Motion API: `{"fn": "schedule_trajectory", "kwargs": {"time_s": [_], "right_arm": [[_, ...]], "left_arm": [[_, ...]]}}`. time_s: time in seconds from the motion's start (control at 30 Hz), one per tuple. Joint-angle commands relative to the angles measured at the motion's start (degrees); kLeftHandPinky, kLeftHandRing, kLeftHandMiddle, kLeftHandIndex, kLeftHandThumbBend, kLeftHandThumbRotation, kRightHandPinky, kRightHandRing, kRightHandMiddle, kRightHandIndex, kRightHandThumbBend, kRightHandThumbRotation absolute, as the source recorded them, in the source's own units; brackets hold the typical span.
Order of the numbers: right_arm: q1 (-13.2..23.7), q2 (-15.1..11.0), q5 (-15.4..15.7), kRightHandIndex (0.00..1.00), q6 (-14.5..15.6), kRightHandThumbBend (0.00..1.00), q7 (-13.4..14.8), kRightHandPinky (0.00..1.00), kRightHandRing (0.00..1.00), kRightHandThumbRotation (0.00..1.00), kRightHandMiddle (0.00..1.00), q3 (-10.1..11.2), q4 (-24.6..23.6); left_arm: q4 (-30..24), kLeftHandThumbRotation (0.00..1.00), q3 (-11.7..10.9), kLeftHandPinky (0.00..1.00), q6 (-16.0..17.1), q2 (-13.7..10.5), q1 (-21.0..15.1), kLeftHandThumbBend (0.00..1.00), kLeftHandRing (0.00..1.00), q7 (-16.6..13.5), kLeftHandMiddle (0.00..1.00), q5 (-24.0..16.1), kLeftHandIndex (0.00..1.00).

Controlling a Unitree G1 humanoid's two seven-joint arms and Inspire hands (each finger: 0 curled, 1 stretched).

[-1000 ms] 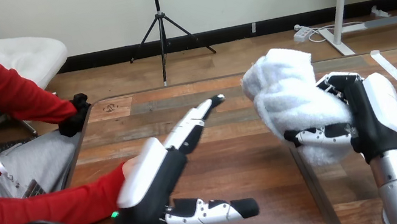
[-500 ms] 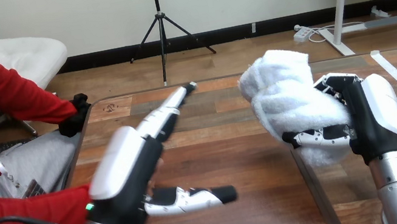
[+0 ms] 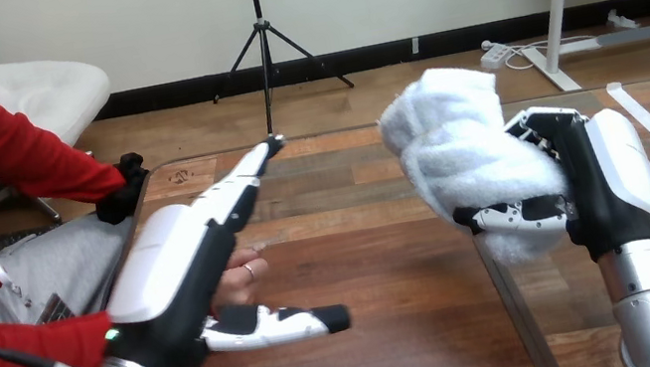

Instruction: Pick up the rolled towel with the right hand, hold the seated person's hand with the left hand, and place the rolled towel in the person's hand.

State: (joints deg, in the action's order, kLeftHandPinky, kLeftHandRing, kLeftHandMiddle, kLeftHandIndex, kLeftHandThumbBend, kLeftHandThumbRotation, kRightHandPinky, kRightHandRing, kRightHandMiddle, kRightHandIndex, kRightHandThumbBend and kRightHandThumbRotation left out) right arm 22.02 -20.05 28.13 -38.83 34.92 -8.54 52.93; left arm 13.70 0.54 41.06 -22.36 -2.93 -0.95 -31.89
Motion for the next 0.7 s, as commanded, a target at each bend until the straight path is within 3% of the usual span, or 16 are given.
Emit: {"fn": "schedule_trajectory", "kwargs": {"time_s": [0.0,0.43,0.67], "right_arm": [[1.45,0.45,-0.13,0.13,0.17,0.64,0.75,0.06,0.09,0.0,0.13,0.68,-4.87],[-0.26,0.48,-0.2,0.13,-0.05,0.64,0.57,0.06,0.09,0.0,0.13,0.76,-7.66],[-1.33,0.77,-1.2,0.13,-0.37,0.63,-0.23,0.06,0.09,0.0,0.13,1.17,-9.48]], "left_arm": [[-0.87,0.49,-0.9,0.88,-0.67,-3.28,-4.63,1.0,0.91,0.93,0.95,2.31,0.98],[-0.59,0.46,-0.5,0.89,-3.5,-8.12,-5.24,1.0,0.92,5.2,0.96,4.18,0.98],[2.31,0.44,0.07,0.9,-3.01,-10.16,-6.21,1.0,0.93,6.64,0.96,5.01,0.98]]}}
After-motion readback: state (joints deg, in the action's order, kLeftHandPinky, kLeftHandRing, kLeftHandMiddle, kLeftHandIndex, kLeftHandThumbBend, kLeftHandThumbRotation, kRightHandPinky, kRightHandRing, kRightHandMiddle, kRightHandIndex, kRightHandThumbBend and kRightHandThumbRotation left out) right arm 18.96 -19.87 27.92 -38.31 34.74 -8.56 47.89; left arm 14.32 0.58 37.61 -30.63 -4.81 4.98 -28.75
